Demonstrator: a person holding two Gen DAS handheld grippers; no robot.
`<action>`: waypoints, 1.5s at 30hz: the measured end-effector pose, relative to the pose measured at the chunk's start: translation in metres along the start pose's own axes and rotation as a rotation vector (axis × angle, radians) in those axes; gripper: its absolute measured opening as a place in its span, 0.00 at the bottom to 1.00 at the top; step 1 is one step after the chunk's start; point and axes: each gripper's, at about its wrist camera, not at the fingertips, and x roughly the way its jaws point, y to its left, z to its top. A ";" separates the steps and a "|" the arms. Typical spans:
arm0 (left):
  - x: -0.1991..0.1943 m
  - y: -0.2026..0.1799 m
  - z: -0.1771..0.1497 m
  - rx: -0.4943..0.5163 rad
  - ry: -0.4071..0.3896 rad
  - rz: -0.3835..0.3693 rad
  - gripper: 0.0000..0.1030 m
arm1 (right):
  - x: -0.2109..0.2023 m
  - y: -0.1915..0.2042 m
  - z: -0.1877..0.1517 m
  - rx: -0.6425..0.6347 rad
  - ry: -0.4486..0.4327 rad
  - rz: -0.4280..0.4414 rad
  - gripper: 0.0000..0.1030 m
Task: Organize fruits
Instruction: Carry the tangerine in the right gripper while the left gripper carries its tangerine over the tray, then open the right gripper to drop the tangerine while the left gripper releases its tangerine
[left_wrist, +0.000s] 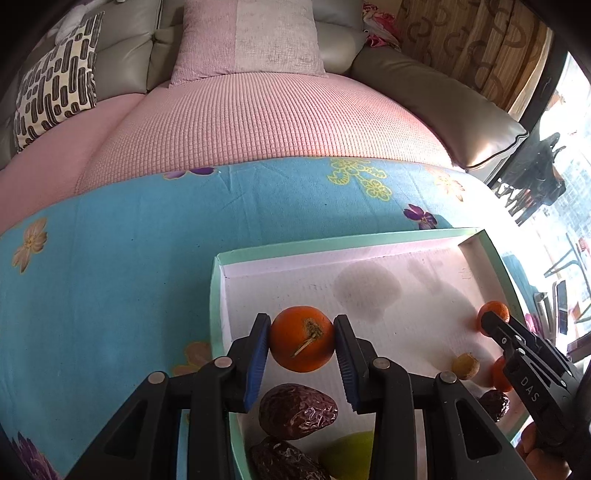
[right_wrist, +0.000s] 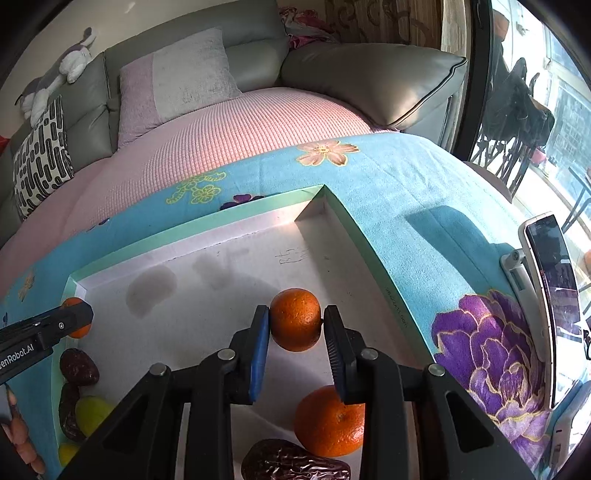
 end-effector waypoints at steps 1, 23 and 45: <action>0.002 0.001 -0.001 0.000 0.005 0.003 0.36 | 0.001 0.000 0.001 -0.001 0.000 0.001 0.30; 0.007 -0.001 -0.007 0.010 0.042 0.029 0.37 | 0.001 0.005 0.001 -0.031 0.010 -0.024 0.31; -0.042 0.010 -0.004 -0.007 -0.057 0.046 0.53 | -0.027 0.013 0.008 -0.071 -0.025 -0.040 0.39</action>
